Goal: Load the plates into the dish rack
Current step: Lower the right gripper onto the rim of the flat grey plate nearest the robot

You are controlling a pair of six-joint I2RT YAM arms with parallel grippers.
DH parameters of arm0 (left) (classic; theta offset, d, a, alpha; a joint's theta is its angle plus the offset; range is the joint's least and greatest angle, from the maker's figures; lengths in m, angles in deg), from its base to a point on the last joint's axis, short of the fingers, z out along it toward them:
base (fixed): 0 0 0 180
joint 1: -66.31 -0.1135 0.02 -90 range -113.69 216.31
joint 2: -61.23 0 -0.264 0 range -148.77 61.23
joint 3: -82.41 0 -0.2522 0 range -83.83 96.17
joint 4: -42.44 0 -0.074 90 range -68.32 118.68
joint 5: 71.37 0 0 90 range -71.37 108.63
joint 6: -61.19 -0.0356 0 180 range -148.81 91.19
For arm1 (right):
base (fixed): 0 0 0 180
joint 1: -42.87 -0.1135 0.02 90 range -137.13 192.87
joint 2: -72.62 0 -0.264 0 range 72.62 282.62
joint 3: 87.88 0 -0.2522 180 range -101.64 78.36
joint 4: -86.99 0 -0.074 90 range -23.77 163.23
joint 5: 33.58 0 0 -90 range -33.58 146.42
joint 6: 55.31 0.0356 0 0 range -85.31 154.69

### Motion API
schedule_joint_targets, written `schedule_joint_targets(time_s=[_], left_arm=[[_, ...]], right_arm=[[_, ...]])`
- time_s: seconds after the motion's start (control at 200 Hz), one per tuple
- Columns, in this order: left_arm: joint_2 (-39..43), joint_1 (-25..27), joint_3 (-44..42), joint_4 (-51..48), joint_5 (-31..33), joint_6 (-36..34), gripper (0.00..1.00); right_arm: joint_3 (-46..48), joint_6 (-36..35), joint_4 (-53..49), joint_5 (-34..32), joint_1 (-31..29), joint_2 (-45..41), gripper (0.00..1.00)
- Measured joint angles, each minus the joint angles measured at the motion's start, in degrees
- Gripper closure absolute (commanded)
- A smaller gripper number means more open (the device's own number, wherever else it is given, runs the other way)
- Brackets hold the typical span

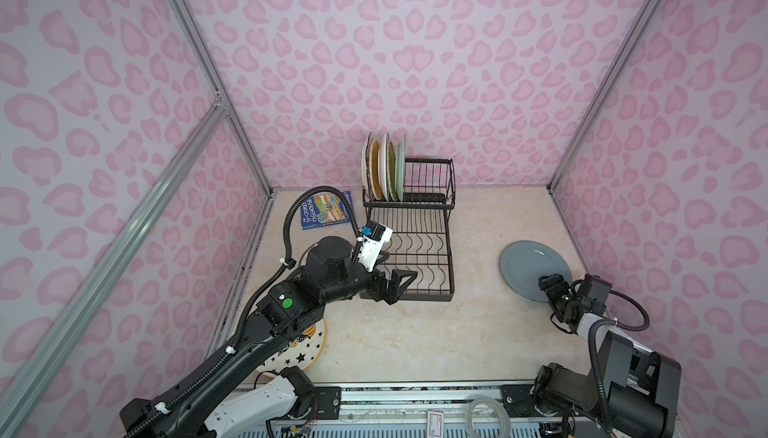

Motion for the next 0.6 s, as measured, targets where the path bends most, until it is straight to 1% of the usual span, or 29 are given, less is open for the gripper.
schedule_joint_targets(time_s=[0.08,0.245,0.435,0.6], left_arm=[[0.00,0.00,0.00,-0.02,-0.02,0.00,0.02],[0.33,0.00,0.00,-0.02,-0.02,-0.04,0.02],[1.01,0.00,0.00,-0.02,-0.02,-0.35,0.02],[1.51,0.00,0.00,-0.02,-0.02,-0.50,0.02]], right_arm=[[1.55,1.01,3.26,3.54,2.03,0.31,0.19],[3.19,2.58,9.33,8.66,3.32,2.67,0.21],[4.61,4.72,19.02,14.64,4.63,9.07,0.34],[5.55,6.99,25.97,17.66,5.11,14.10,0.44]])
